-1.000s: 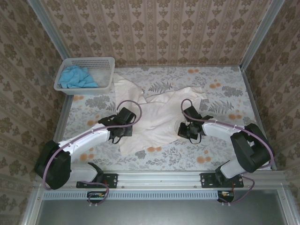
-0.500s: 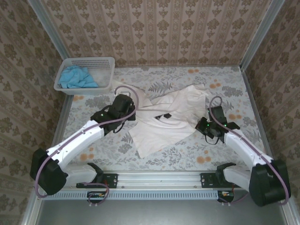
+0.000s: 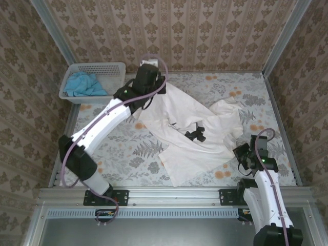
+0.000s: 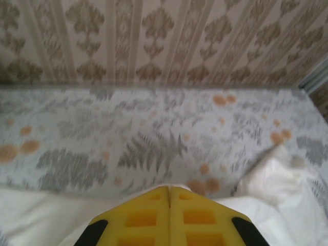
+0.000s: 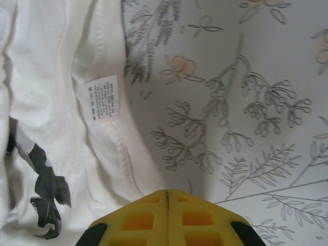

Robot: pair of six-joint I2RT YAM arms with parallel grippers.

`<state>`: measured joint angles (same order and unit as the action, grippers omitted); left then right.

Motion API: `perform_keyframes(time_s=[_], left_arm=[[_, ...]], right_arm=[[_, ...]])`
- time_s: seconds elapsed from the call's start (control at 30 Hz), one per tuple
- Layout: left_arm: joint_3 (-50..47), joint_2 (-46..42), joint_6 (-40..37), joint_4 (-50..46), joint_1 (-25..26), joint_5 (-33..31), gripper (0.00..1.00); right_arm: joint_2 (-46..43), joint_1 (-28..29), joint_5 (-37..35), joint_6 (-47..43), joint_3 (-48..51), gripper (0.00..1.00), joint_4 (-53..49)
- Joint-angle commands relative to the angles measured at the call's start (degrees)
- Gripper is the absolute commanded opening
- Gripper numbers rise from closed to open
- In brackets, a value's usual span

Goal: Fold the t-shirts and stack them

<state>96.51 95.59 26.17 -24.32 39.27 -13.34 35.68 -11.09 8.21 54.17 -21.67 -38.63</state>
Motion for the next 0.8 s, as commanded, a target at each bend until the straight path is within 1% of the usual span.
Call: perform_keyframes(time_s=[0.0, 0.13, 0.2, 0.23, 0.27, 0.3, 0.37, 0.4, 0.43, 0.47, 0.5, 0.53, 0.57, 0.6, 0.63, 0.77], left_arm=[[11.3, 9.1, -4.4, -1.9, -4.6, 4.0, 0.00], [30.2, 24.7, -7.7, -4.3, -9.5, 9.1, 0.00], [42.2, 34.1, -7.9, -6.4, -12.4, 13.6, 0.00], [46.7, 38.1, -8.0, -6.3, -12.7, 14.2, 0.00], [51.9, 42.8, -7.9, -6.0, -15.4, 14.3, 0.00], [56.4, 47.2, -8.6, -4.1, -16.5, 14.8, 0.00], [64.1, 53.8, -10.2, -1.0, -17.7, 11.6, 0.00], [66.4, 56.3, -11.2, 1.0, -18.2, 10.3, 0.00], [66.8, 57.4, -11.4, 3.1, -18.5, 9.4, 0.06], [66.3, 57.4, -11.4, 4.6, -18.8, 7.1, 0.21], [65.4, 56.7, -11.8, 5.8, -19.1, 5.9, 0.23], [64.5, 55.7, -12.2, 6.5, -19.3, 5.3, 0.23], [63.4, 54.0, -12.0, 6.6, -19.6, 4.1, 0.26], [61.9, 52.1, -11.8, 6.4, -19.7, 3.7, 0.37], [60.5, 50.4, -11.9, 6.1, -19.6, 4.1, 0.46], [52.6, 40.8, -13.3, 1.4, -17.7, 3.9, 0.53]], right_arm=[[-0.6, -1.2, 0.0, 2.1, 0.9, 0.00, -2.1], [1.0, -1.7, -2.0, 2.1, 0.6, 0.00, -0.5], [2.5, -1.7, -1.6, 2.6, 1.5, 0.00, 1.9], [3.3, -1.7, -1.5, 2.8, 1.8, 0.00, 2.9], [4.6, -1.7, -1.4, 2.8, 2.0, 0.00, 3.6], [5.7, -1.7, -1.3, 2.8, 2.2, 0.00, 4.3], [6.8, -1.7, -1.3, 2.3, 2.4, 0.00, 5.6], [7.4, -1.7, -1.8, 2.0, 2.1, 0.00, 5.5], [7.6, -1.7, -2.4, 1.4, 1.5, 0.00, 5.3], [7.8, -1.7, -3.0, 0.5, 0.7, 0.00, 5.0], [7.7, -1.7, -3.5, -0.1, -0.1, 0.00, 4.2], [7.5, -1.7, -4.2, -0.6, -0.7, 0.00, 3.4], [7.1, -1.7, -5.0, -1.3, -1.4, 0.00, 2.8], [6.5, -1.7, -5.6, -1.7, -1.8, 0.01, 2.1], [6.1, -1.7, -6.1, -1.9, -2.0, 0.08, 1.9], [5.4, -1.7, -7.6, -2.9, -2.8, 0.38, 2.7]])
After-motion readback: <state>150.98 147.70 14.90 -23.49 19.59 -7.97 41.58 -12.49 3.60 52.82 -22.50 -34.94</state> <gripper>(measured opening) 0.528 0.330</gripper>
